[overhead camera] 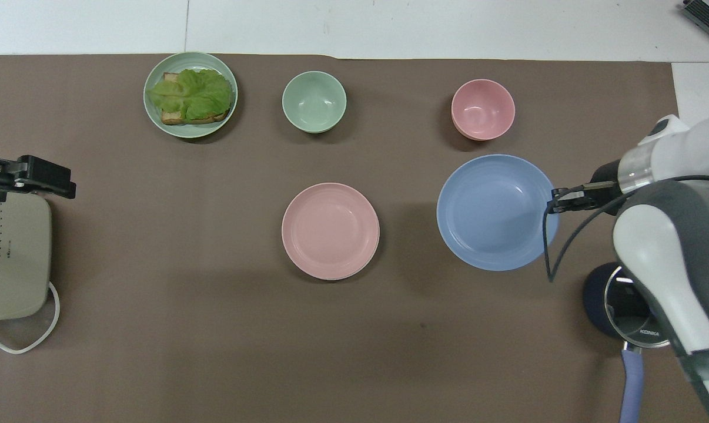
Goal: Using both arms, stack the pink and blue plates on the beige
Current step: 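Carry the blue plate with the right gripper onto the pink plate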
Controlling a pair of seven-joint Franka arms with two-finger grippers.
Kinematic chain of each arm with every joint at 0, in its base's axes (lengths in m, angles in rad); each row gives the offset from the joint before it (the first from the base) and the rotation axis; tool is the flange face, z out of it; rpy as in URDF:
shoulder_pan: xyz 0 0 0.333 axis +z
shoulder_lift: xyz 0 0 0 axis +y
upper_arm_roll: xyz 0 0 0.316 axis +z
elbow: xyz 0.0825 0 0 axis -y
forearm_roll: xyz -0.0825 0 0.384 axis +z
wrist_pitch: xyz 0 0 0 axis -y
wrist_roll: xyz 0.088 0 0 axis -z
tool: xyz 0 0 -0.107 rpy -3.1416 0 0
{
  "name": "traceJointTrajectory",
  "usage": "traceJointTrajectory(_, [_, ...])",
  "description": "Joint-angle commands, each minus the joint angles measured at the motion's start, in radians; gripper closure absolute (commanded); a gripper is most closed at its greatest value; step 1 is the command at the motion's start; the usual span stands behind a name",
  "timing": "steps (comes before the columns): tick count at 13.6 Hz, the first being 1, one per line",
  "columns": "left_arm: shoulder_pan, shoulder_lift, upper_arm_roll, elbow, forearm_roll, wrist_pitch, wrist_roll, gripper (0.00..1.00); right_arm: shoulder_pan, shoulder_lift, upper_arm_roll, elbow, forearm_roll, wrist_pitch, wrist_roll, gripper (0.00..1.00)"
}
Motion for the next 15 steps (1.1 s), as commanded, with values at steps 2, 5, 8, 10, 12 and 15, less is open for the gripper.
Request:
traceJointTrajectory(2, [0.004, -0.011, -0.001, -0.009, 0.018, -0.008, 0.012, 0.00, 0.143, 0.057, 0.007, 0.011, 0.023, 0.105, 0.220, 1.00])
traceJointTrajectory(5, [0.004, -0.011, -0.001, -0.009, 0.018, -0.008, 0.012, 0.00, 0.236, 0.090, 0.007, 0.010, 0.058, 0.161, 0.334, 1.00])
traceJointTrajectory(8, [0.004, -0.011, -0.001, -0.009, 0.018, -0.008, 0.012, 0.00, 0.312, 0.135, 0.009, 0.007, 0.061, 0.228, 0.435, 1.00])
traceJointTrajectory(10, [0.004, -0.011, -0.001, -0.009, 0.018, -0.008, 0.012, 0.00, 0.347, 0.158, 0.013, 0.004, 0.118, 0.248, 0.440, 1.00])
traceJointTrajectory(12, [0.004, -0.011, -0.001, -0.009, 0.018, -0.008, 0.012, 0.00, 0.370, 0.186, 0.013, 0.001, 0.130, 0.303, 0.443, 1.00])
traceJointTrajectory(15, [0.004, -0.011, -0.001, -0.009, 0.018, -0.008, 0.012, 0.00, 0.393, 0.231, 0.013, -0.001, 0.130, 0.345, 0.443, 1.00])
